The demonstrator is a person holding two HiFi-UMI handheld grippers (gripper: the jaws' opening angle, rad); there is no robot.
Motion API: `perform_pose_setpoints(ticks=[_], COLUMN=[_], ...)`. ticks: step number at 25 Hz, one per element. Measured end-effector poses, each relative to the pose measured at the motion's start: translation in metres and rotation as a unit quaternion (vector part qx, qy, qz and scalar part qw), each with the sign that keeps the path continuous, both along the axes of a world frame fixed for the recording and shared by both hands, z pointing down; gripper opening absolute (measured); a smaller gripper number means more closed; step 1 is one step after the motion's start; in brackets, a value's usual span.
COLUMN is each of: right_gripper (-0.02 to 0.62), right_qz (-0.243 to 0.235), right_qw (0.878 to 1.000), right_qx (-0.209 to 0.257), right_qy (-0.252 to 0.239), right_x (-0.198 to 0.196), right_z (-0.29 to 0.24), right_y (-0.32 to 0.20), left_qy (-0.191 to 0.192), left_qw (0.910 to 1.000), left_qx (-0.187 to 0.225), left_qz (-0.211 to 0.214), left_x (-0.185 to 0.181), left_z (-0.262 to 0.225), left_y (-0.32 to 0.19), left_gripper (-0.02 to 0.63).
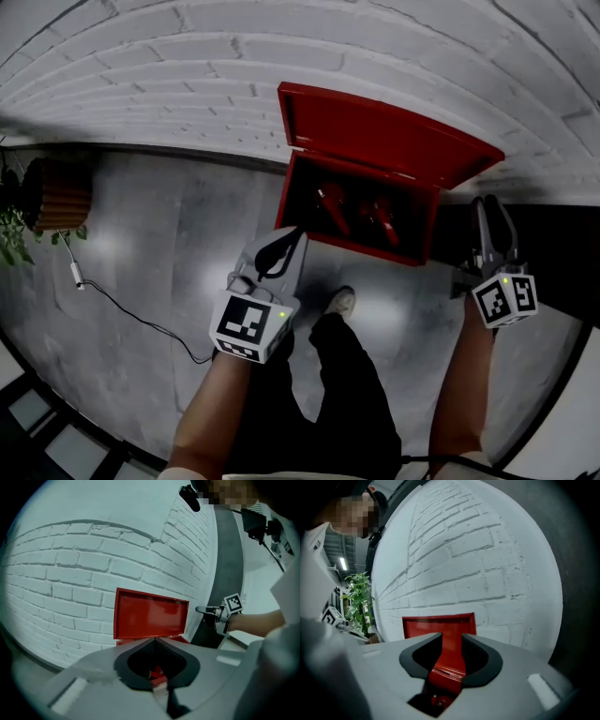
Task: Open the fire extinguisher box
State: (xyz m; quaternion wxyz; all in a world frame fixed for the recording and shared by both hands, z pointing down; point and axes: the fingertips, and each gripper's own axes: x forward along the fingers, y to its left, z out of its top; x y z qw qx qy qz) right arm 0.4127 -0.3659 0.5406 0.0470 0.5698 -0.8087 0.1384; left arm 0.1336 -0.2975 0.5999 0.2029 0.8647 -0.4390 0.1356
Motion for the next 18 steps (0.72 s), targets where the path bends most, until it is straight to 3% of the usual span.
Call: perform_pose_setpoints(ticks=[8, 13, 18], right_gripper=[0.01, 0.008, 0.008], right_qz=[-0.049, -0.041, -0.029], right_qw=[0.998, 0.998, 0.999], right_qx=[-0.038, -0.044, -0.037], right_qy=[0.005, -0.02, -0.026], right_x=[-0.043, -0.053, -0.06], right_z=[0.028, 0.015, -0.03], right_y=[0.059, 0.091, 0.121], left_qy=[-0.011, -0.016, -0.022], left_qw=[0.9998, 0.9996, 0.9994], left_qx=[0.005, 0.012, 0.017], left_qz=[0.016, 0.021, 0.018], left_x=[0.008, 0.004, -0.013], left_z=[-0.012, -0.035, -0.084], left_y=[-0.006, -0.002, 0.015], left_gripper=[0.006, 0.005, 0.005])
